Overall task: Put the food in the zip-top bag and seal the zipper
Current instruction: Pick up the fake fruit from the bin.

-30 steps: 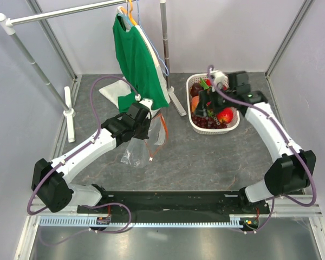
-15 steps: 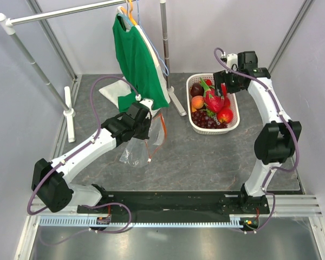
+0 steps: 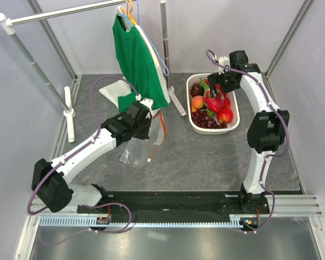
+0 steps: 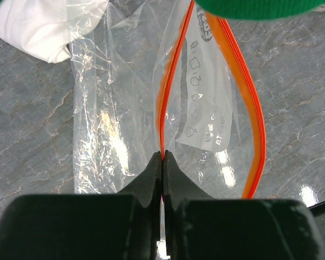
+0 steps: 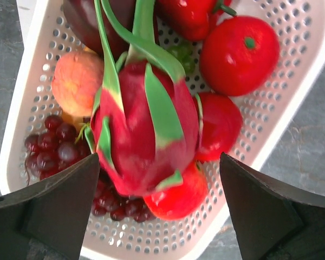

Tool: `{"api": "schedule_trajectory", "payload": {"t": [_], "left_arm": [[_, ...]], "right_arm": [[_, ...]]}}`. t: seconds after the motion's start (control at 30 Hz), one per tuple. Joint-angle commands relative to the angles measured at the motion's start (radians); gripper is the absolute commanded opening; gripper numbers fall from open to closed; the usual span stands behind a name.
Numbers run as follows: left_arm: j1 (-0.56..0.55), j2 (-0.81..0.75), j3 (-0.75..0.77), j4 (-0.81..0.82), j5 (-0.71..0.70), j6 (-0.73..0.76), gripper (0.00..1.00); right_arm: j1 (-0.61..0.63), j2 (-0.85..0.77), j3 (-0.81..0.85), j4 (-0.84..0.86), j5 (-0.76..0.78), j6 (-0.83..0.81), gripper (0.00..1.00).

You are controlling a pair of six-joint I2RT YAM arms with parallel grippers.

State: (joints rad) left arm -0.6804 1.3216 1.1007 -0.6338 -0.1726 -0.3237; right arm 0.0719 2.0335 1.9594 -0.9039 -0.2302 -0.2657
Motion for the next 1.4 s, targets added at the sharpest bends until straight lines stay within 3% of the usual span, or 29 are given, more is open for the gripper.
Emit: {"api": "schedule_trajectory", "payload": {"t": [0.0, 0.37, 0.53, 0.57, 0.63, 0.67, 0.73, 0.77, 0.87, 0.9, 0.93, 0.97, 1.0, 1.03, 1.13, 1.2, 1.37], "left_arm": [[0.002, -0.007, 0.034, 0.028, 0.008, -0.017, 0.02], [0.002, -0.002, 0.03, 0.029, 0.022, -0.018, 0.02], [0.007, -0.005, 0.033, 0.023, 0.035, -0.031, 0.02], [0.01, -0.005, 0.034, 0.02, 0.039, -0.04, 0.02], [0.025, -0.001, 0.041, 0.011, 0.062, -0.052, 0.02], [0.031, 0.002, 0.047, 0.003, 0.073, -0.066, 0.02], [0.048, 0.011, 0.05, -0.003, 0.1, -0.077, 0.02], [0.051, 0.016, 0.053, -0.009, 0.107, -0.083, 0.02], [0.058, 0.024, 0.053, -0.009, 0.117, -0.087, 0.02], [0.058, 0.024, 0.053, -0.009, 0.12, -0.087, 0.02], [0.059, 0.022, 0.051, -0.009, 0.12, -0.084, 0.02], [0.059, 0.024, 0.051, -0.009, 0.123, -0.084, 0.02], [0.059, 0.022, 0.051, -0.009, 0.124, -0.083, 0.02], [0.059, 0.021, 0.05, -0.009, 0.124, -0.083, 0.02], [0.061, 0.016, 0.045, -0.007, 0.119, -0.083, 0.02], [0.062, 0.011, 0.042, -0.007, 0.116, -0.08, 0.02], [0.062, 0.005, 0.041, -0.009, 0.119, -0.077, 0.02]], "right_arm": [[0.019, 0.068, 0.107, -0.041, 0.008, -0.029, 0.98], [0.046, 0.177, 0.157, -0.11, -0.027, -0.038, 0.97], [0.037, 0.157, 0.168, -0.142, -0.061, 0.002, 0.69], [0.029, 0.149, 0.168, -0.144, -0.073, 0.011, 0.57], [0.02, 0.119, 0.167, -0.148, -0.099, 0.031, 0.45], [0.005, 0.108, 0.165, -0.147, -0.116, 0.054, 0.33], [-0.007, 0.073, 0.157, -0.145, -0.164, 0.077, 0.24], [-0.018, 0.064, 0.156, -0.142, -0.175, 0.097, 0.14], [-0.027, 0.025, 0.141, -0.116, -0.202, 0.118, 0.02], [-0.027, 0.021, 0.138, -0.112, -0.201, 0.121, 0.02], [-0.027, 0.021, 0.138, -0.107, -0.199, 0.125, 0.1], [-0.027, 0.03, 0.139, -0.109, -0.196, 0.126, 0.25], [-0.027, 0.037, 0.148, -0.11, -0.186, 0.123, 0.45], [-0.026, 0.043, 0.151, -0.11, -0.176, 0.123, 0.79], [-0.023, 0.06, 0.168, -0.084, -0.147, 0.138, 0.88], [-0.015, 0.077, 0.191, -0.073, -0.095, 0.154, 0.98], [0.012, 0.103, 0.191, -0.108, 0.008, 0.105, 0.98]]}}
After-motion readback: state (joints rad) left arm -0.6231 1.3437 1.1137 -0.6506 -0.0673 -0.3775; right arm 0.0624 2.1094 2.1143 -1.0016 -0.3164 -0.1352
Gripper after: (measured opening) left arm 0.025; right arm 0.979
